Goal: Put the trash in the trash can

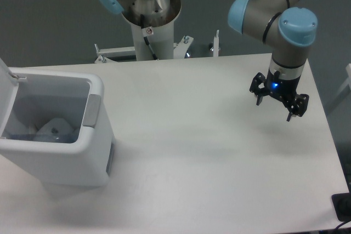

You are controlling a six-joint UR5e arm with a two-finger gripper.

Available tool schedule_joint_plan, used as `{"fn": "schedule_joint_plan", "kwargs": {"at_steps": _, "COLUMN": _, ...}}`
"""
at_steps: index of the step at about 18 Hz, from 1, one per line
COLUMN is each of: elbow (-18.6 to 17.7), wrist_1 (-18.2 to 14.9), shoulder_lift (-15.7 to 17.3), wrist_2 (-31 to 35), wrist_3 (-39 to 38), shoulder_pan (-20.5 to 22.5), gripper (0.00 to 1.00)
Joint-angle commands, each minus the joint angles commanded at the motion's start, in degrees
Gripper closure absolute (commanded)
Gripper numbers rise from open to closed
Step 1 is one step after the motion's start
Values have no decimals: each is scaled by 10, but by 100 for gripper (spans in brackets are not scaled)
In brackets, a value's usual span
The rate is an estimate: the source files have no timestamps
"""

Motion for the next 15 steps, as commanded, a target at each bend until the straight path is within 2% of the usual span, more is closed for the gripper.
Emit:
{"fn": "schedule_joint_plan", "kwargs": {"at_steps": 3, "elbow": 4, "wrist_1": -4, "shoulder_lift": -4, "wrist_2": 32, "wrist_3": 7, "shoulder_pan": -6, "gripper": 0}}
{"fn": "schedule_joint_plan", "kwargs": {"at_steps": 15, "elbow": 4, "wrist_1": 1, "shoulder_lift": -4, "wrist_2": 26, "wrist_3": 8, "shoulder_pan": -16, "gripper": 0}}
